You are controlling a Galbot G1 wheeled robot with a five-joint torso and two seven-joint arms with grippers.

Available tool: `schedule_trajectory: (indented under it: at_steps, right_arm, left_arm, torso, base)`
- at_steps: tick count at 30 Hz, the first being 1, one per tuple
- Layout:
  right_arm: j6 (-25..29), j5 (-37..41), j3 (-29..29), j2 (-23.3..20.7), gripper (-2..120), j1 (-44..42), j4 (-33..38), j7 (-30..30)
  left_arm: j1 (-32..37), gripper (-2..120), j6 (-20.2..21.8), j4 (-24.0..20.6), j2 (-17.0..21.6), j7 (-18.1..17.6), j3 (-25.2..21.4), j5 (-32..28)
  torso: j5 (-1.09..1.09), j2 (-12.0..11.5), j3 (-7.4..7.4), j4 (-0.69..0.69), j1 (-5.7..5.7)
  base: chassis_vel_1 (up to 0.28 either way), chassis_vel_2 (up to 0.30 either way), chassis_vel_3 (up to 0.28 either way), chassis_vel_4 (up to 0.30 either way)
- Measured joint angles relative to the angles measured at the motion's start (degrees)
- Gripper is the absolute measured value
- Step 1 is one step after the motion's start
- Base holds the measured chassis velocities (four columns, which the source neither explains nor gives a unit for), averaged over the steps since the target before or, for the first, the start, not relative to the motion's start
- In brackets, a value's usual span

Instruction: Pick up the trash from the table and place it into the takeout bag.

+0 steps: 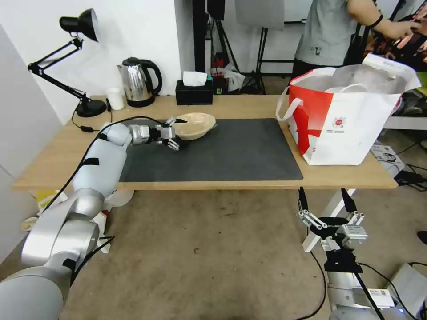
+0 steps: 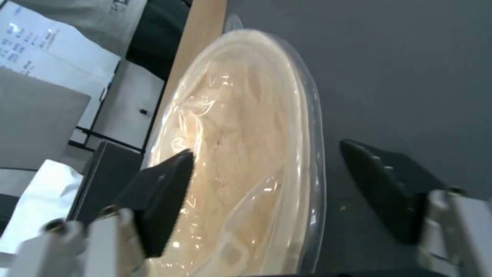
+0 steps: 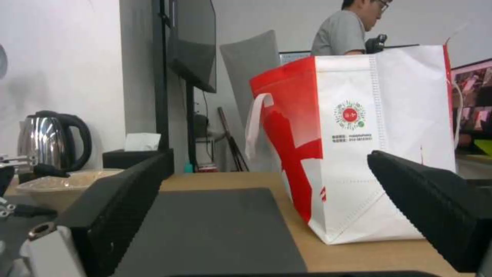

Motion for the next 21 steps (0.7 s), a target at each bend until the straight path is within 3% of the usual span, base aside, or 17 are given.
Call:
schedule_trajectory:
  at_steps: [3, 7, 10, 12, 18, 21]
  right_arm:
    - [0.0, 0.0, 0.0, 0.0, 100, 0.0, 0.0, 0.0]
    - [0.0, 0.0, 0.0, 0.0, 100, 0.0, 0.0, 0.0]
    - [0.0, 0.0, 0.0, 0.0, 100, 0.0, 0.0, 0.0]
    - [0.0, 0.0, 0.0, 0.0, 100, 0.0, 0.0, 0.0]
    - [0.0, 0.0, 0.0, 0.0, 100, 0.0, 0.0, 0.0]
    - [0.0, 0.0, 0.0, 0.0, 100, 0.0, 0.0, 0.0]
  left_arm:
    - [-0.9, 56, 0.7, 1.0, -0.1, 0.8, -0.7, 0.5]
    - [-1.1, 46, 0.8, 1.1, 0.0, 1.2, -0.9, 0.5]
    - [-1.1, 30, 0.8, 1.0, 0.1, 1.7, -1.0, 0.3]
    - [-1.1, 28, 0.8, 1.0, 0.2, 1.8, -1.0, 0.3]
    - [-1.2, 4, 0.8, 0.7, 0.6, 2.5, -1.1, 0.2]
    - [-1.4, 1, 0.9, 0.7, 0.9, 2.7, -1.1, 0.2]
  torso:
    - [0.0, 0.0, 0.0, 0.01, 0.0]
    - [0.01, 0.0, 0.0, 0.01, 0.0]
    - [0.0, 0.0, 0.0, 0.01, 0.0]
    - [0.0, 0.0, 0.0, 0.01, 0.0]
    - [0.0, 0.0, 0.0, 0.0, 0.0]
    - [0.0, 0.0, 0.0, 0.01, -0.01]
  base:
    - [0.0, 0.0, 0.0, 0.0]
    - [0.0, 0.0, 0.0, 0.0]
    - [0.0, 0.0, 0.0, 0.0]
    - [0.0, 0.0, 0.0, 0.0]
    - [0.0, 0.0, 0.0, 0.0]
    - [0.0, 0.0, 0.0, 0.0]
